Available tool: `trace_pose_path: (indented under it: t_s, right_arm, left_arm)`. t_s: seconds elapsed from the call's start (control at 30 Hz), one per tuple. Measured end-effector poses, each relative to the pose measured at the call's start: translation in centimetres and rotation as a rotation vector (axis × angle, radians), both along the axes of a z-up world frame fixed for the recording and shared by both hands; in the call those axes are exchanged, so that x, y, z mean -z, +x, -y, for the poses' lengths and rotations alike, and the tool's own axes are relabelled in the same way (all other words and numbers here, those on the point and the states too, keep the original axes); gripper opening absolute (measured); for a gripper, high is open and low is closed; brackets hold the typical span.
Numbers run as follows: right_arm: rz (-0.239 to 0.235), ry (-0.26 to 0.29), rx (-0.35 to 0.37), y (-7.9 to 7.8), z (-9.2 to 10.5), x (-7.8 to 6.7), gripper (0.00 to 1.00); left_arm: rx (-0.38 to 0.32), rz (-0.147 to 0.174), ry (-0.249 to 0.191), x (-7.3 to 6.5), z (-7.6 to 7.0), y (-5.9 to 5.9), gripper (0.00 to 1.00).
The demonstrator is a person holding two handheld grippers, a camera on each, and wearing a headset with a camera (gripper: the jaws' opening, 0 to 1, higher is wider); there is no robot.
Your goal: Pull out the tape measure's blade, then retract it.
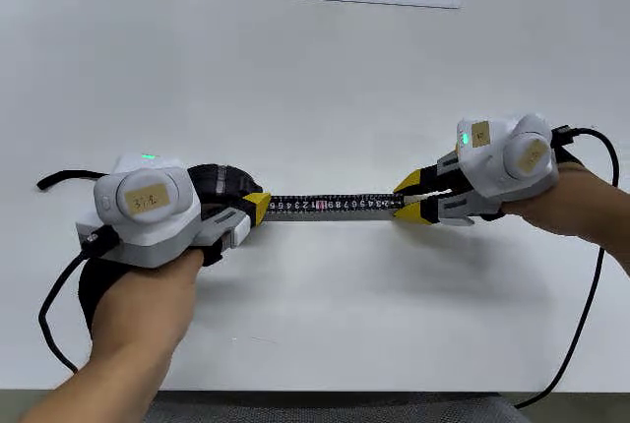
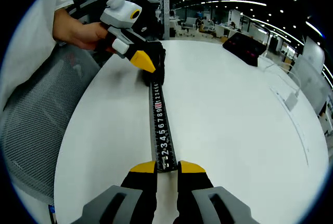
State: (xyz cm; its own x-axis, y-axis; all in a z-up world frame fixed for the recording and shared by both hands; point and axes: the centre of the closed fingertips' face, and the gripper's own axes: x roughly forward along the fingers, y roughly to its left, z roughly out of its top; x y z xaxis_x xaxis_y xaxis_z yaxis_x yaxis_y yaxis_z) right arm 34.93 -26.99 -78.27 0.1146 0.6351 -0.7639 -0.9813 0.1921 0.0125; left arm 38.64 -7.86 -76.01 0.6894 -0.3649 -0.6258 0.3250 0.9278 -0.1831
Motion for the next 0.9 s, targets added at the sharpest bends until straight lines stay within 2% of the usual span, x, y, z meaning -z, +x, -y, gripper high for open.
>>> trace_pose_path:
  t_s: [0.53,0.9]
  right_arm:
    - [-0.006,0.03,-0.008,0.2,-2.3,0.1,0.1]
    - [-0.01,0.06,-0.021,0.3,-4.7,0.1,0.1]
  left_arm:
    - [0.001,0.002,-0.003,0.0,0.0,0.0,0.58]
    - [0.004,0.0,-0.003,0.0,0.0,0.0,0.58]
